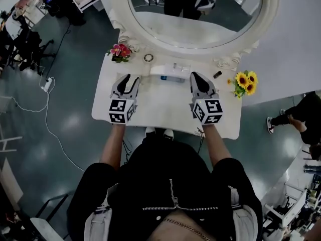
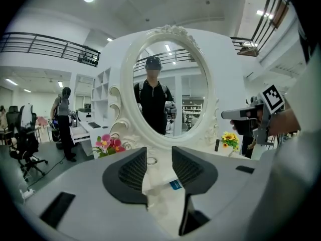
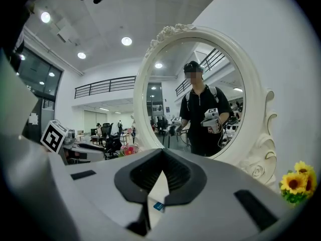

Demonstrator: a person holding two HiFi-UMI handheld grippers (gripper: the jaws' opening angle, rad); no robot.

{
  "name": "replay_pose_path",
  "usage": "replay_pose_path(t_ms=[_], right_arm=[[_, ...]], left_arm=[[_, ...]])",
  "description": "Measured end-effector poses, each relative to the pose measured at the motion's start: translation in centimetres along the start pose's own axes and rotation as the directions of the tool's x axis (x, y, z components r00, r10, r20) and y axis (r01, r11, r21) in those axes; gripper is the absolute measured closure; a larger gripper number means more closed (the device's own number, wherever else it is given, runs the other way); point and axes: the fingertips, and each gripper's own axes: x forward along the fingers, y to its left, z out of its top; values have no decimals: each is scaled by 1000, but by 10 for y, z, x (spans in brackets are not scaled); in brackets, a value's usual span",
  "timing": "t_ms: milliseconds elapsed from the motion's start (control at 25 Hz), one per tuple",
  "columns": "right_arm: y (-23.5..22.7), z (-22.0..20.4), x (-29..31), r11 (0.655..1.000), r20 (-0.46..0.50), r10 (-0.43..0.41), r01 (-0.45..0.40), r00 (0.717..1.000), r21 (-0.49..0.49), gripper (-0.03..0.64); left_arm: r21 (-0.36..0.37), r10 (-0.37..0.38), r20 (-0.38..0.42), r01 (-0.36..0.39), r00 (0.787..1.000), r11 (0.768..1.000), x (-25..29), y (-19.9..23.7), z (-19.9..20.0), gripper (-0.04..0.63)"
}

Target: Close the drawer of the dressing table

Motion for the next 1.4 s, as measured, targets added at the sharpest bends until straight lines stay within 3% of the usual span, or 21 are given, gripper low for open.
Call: replay_pose_path(t_ms=[200,360,520,880,1080,1280,1400], right_arm=[[1,-1,4,1000,-2,4,-4,1000,-3,612],[-3,-4,1,1000,-12,-12,12,1000,1,612],[-4,-7,1,1000,-20,-22,22,1000,4,612],[-15,-11,-7,998,-36,-58,58,998,1,612],[-27,-12,-15,996,-40,-92,92,995,-2,611],[-39,-13,-21,992,-42,-125,125,991,2,611],[-42,-13,-21,991,-42,-133,134,990,1,612]], left_arm=[[-175,36,-47,-43,998,984,-4,25,-35,431],[-345,44,-138,-90,989,934,-10,43,-86,426],[-456,52,-222,-150,974,877,-14,61,-137,426],[-524,36,-379,-246,925,815,10,82,-216,426],[-511,42,-440,-288,897,810,22,88,-242,426],[-541,27,-460,-305,887,784,27,91,-253,440],[-536,12,-465,-292,885,792,32,89,-254,455]])
